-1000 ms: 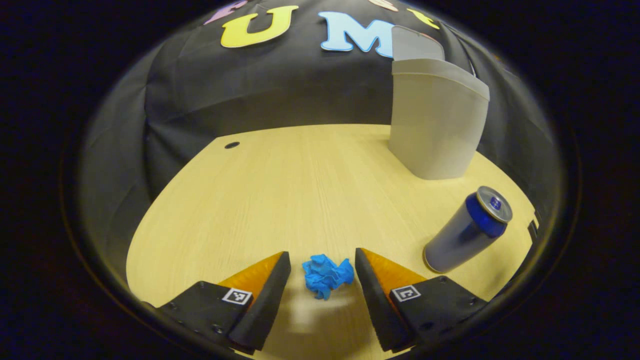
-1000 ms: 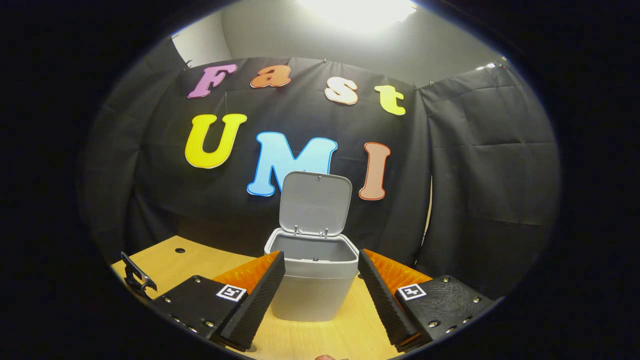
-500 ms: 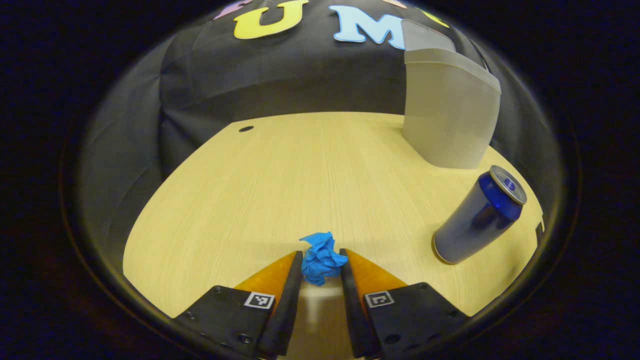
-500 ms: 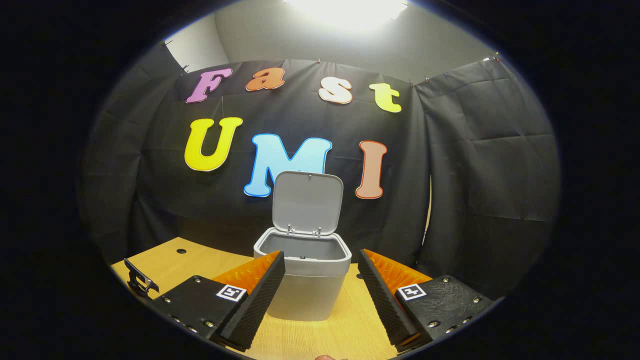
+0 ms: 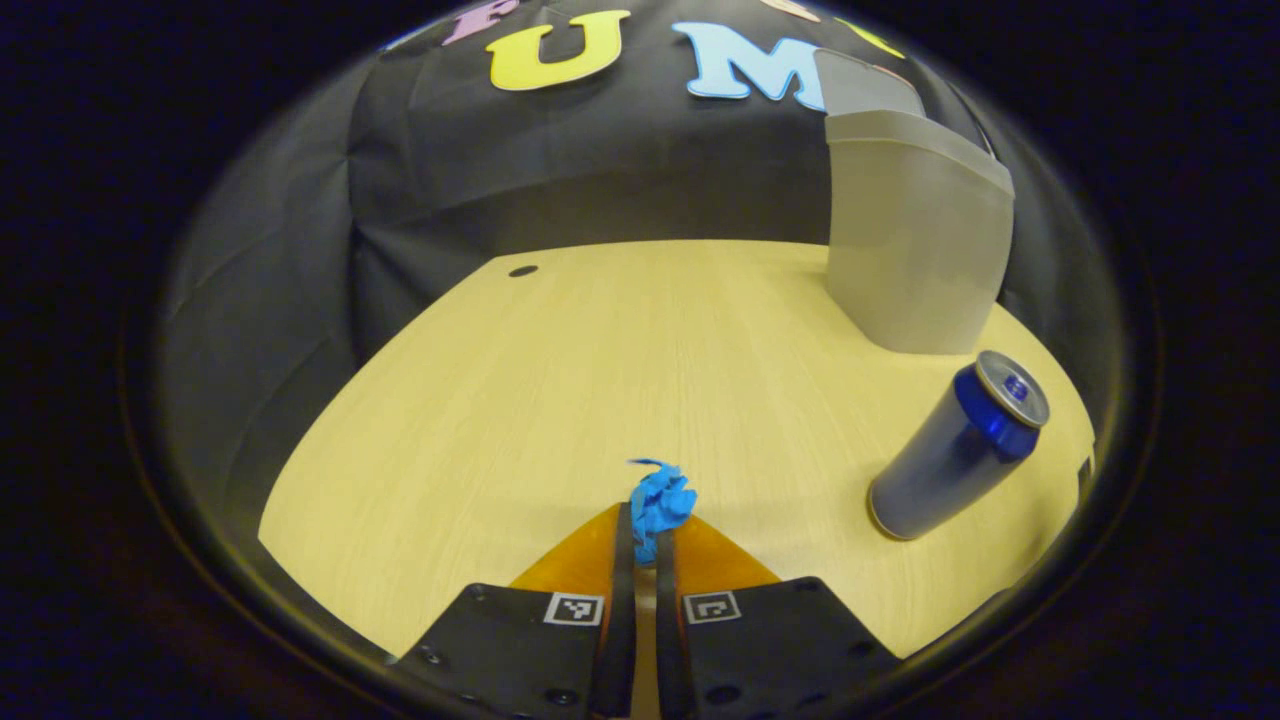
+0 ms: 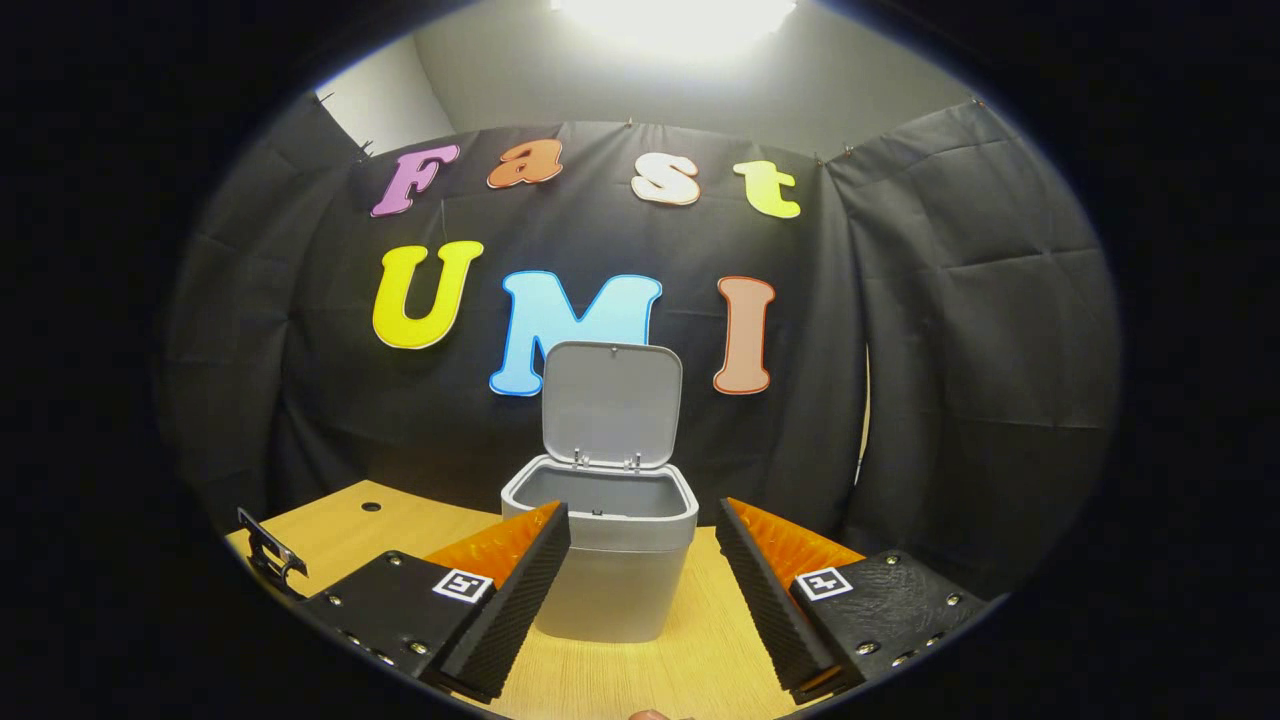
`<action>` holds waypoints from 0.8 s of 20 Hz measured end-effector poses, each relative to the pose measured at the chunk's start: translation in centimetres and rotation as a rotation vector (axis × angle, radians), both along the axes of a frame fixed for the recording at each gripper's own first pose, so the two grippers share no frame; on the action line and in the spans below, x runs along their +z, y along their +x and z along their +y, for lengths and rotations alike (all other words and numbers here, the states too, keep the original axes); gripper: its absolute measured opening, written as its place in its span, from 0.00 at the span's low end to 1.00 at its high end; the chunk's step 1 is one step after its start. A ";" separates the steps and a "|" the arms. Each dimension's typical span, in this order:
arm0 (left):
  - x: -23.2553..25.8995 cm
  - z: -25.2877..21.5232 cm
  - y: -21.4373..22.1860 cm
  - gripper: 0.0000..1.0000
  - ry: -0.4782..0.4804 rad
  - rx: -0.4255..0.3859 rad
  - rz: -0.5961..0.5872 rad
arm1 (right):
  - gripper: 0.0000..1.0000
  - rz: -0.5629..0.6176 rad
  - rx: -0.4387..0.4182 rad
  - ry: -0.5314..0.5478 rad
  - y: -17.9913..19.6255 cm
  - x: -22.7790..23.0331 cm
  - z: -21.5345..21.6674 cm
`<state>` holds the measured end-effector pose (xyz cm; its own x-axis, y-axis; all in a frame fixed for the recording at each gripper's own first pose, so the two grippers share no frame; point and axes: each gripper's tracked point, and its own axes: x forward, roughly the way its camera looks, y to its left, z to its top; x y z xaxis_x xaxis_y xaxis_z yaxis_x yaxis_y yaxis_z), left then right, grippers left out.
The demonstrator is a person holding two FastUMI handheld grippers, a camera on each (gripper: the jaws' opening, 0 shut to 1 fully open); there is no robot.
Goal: Press the lid of the desktop garbage bin to open it, pick up the crumpled paper on the desktop and throw it into the bin, then pick up the pop can on the desktop and drop it into the bin, and finally close the garbage bin lid.
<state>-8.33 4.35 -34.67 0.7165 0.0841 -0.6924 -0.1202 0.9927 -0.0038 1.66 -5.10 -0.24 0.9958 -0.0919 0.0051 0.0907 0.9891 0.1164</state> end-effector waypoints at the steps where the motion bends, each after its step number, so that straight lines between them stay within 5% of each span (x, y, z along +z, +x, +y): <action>1: 0.3 -0.1 0.0 0.17 -0.006 0.007 -0.008 | 0.95 -0.005 0.002 -0.002 0.0 0.2 -0.2; 16: 14.8 -1.4 3.6 0.15 0.034 0.124 -0.258 | 0.94 -0.054 0.122 -0.006 -1.1 1.2 -2.0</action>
<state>-4.71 2.90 -19.90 0.8515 0.2018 -0.4840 -0.2397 0.9707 -0.0170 0.54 -7.13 0.97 0.9978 0.0299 0.0597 -0.0364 0.9931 0.1116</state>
